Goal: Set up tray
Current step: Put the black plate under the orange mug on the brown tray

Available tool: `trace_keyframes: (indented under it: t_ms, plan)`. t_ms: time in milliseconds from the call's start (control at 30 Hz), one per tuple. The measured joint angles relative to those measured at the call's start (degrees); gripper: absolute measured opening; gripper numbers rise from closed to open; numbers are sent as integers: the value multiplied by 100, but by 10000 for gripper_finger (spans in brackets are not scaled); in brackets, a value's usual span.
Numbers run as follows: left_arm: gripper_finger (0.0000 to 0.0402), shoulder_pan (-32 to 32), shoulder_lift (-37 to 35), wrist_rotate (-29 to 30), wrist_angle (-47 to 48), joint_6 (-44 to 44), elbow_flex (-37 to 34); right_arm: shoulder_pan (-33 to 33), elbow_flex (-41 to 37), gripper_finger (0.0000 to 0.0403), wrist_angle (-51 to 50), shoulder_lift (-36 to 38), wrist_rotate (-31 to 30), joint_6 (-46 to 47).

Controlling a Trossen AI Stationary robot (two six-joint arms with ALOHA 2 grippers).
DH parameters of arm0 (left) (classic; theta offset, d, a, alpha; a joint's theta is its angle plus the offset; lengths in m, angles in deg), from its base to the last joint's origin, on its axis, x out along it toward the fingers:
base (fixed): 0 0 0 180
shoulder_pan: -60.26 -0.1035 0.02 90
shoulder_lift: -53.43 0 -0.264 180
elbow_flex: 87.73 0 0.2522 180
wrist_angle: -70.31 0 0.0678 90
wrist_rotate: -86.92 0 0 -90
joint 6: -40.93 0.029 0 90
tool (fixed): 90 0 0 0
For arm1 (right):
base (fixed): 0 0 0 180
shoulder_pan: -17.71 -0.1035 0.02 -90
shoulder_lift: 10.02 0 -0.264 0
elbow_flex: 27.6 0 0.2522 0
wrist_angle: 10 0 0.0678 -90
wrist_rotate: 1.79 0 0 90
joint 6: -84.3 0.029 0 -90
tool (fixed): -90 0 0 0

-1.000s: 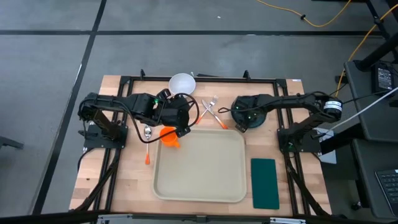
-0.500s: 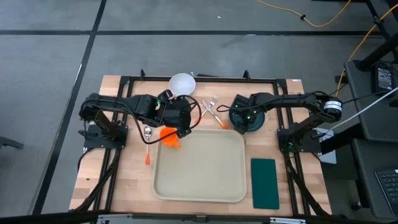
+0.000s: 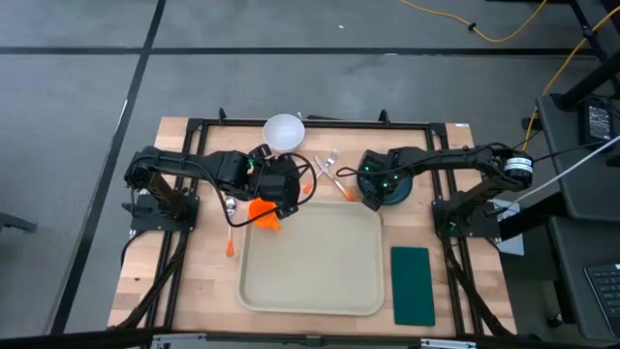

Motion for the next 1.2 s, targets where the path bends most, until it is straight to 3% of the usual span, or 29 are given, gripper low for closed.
trace_keyframes:
  t_ms: [333, 600, 767, 933, 1200]
  plan:
    - [198, 0, 0, 12, -2, 2, 0, -191, 2, 280, 224, -133, -595, 187]
    - [198, 0, 0, 3, -23, 2, 0, -191, 14, 280, 374, -630, -690, 236]
    - [198, 1, 0, -1, -44, 2, 2, -193, 28, 273, 370, -776, -1360, 252]
    - [198, 0, 0, -2, -44, 2, 2, -192, 24, 217, 357, -774, -1400, 223]
    - [198, 0, 0, 38, -43, 2, 2, -193, 28, 54, 269, -768, -1345, 60]
